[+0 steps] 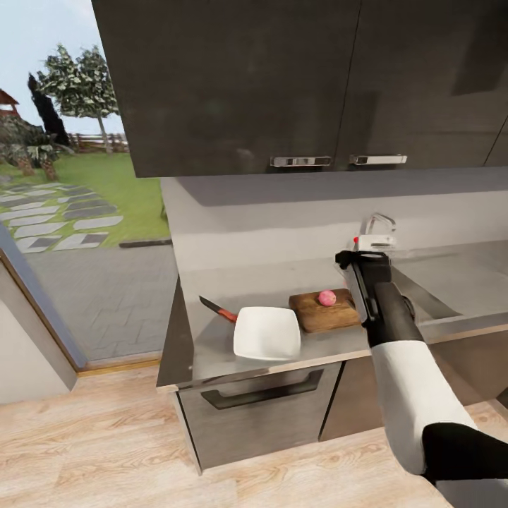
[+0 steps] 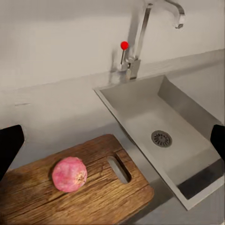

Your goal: In the kitchen, take the Vidalia onion out of the sink, dice it on the chopping board with the paring knife, put the diced onion into the bowl on the countertop, then place both the paring knife and the chopping board into the sink.

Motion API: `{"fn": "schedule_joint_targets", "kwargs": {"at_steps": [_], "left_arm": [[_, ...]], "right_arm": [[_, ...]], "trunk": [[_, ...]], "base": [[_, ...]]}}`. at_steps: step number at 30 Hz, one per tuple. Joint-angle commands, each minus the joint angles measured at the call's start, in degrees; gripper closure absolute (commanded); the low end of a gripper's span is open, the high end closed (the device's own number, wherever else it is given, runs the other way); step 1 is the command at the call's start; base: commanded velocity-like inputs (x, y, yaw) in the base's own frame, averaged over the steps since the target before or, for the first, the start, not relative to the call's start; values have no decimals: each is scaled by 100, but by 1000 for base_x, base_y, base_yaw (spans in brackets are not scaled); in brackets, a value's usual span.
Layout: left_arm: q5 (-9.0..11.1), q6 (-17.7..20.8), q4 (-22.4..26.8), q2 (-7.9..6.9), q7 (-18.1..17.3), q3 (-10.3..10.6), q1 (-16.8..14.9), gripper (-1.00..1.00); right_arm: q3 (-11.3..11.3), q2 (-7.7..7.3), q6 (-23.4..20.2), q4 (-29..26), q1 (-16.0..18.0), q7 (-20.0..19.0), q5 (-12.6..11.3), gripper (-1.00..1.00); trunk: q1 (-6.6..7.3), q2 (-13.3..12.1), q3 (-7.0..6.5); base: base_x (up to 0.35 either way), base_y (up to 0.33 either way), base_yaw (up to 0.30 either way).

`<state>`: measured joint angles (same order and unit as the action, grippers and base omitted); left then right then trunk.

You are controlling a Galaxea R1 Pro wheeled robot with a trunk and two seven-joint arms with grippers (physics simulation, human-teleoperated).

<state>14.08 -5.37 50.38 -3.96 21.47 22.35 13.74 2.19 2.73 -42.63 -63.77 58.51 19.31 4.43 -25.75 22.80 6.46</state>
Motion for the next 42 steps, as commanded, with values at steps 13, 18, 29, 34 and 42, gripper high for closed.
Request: {"fn": "schedule_joint_targets", "kwargs": {"at_steps": [13,18,29,34,42], "left_arm": [[60,-26,7,-9,34,33,-3,-100],[60,-26,7,-9,36,33,-3,-100],[60,-26,7,-8,37,33,-3,-100],[60,-26,7,-8,36,33,-3,-100],[60,-26,7,-9,35,33,-3,-100]], "right_arm": [[-37,684,-120,1255,834,-379,24,-100],[-257,727,-391,1252,837,-1146,27,-100],[-651,701,-557,1227,838,-2039,37,-100],[-866,711,-591,1237,838,-2258,33,-100],[-1217,726,-597,1351,835,-2724,40,-100]], "trunk": [[-4,12,12],[-4,12,12],[-4,12,12],[-4,12,12],[-4,12,12]], "base": [[0,0,0],[0,0,0],[0,0,0],[0,0,0],[0,53,0]]}}
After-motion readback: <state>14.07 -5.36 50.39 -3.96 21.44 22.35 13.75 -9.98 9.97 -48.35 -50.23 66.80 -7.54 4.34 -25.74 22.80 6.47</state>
